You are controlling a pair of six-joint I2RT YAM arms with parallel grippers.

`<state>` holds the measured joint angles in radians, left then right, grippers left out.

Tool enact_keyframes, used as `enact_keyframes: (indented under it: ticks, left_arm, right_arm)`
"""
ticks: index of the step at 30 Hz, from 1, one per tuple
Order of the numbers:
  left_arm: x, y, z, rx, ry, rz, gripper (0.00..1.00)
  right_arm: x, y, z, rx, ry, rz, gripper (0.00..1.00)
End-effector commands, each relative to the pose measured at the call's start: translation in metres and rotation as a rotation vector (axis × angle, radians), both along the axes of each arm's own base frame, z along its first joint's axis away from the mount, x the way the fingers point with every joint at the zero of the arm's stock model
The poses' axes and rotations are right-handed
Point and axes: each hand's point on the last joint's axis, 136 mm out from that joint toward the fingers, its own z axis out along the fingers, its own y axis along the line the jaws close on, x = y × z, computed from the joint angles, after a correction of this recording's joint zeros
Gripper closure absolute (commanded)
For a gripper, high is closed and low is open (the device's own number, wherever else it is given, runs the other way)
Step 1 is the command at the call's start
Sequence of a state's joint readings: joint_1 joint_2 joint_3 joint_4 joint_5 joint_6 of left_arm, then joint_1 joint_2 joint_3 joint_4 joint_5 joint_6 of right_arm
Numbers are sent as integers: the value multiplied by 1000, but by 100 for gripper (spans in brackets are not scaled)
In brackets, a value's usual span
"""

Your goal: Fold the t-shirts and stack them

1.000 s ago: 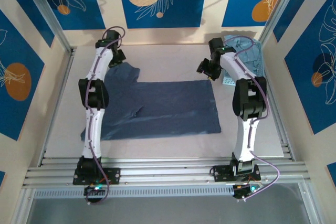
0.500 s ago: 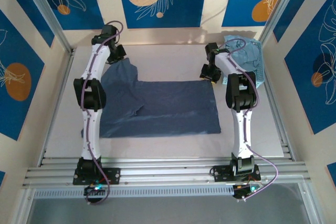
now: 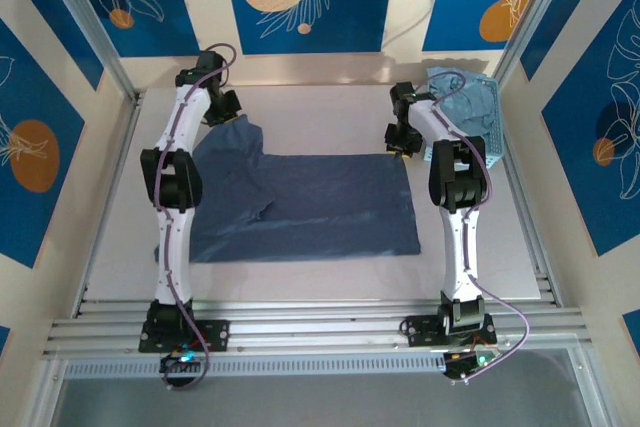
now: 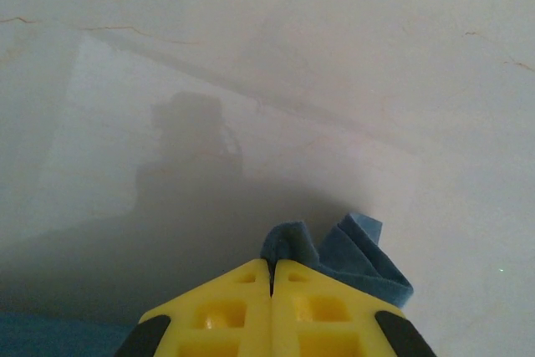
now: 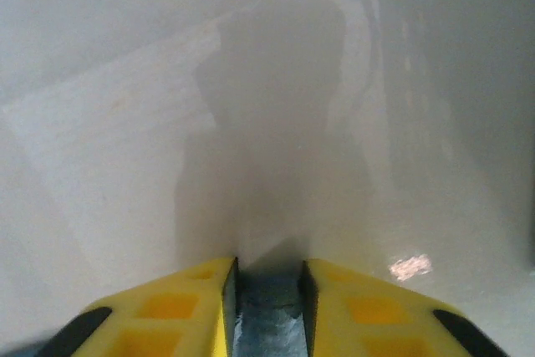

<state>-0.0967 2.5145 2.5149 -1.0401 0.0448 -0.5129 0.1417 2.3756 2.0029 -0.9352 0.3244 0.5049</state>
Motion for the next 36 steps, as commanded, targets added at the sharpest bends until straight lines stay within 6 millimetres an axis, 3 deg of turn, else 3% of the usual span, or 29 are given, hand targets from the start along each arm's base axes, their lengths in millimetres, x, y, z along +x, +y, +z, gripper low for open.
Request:
enact_keyframes:
  ticks: [1,4,11,13,19,27,36]
  left_arm:
    - [-8,-6,0,0,24,-38,100]
    - [-14,-5,4,6,39,-42,100]
    - [-67,4,16,46,157,-43,100]
    - [-83,8,28,55,145,-38,100]
    - [-135,15,49,52,147,-21,100]
    - [-212,38,52,117,191,32,100]
    - [-277,55,53,175,204,76,100]
  right_arm:
    - [-3,0,-6,-11,30,8,85]
    - [0,2,8,-17,0,26,100]
    - [-8,10,40,-34,-65,64,100]
    - [-15,9,44,-42,-67,52,100]
    - [-43,8,50,-36,-74,32,100]
    - [-84,2,61,-11,-100,-1,100]
    - [-141,2,55,14,-35,-20,100]
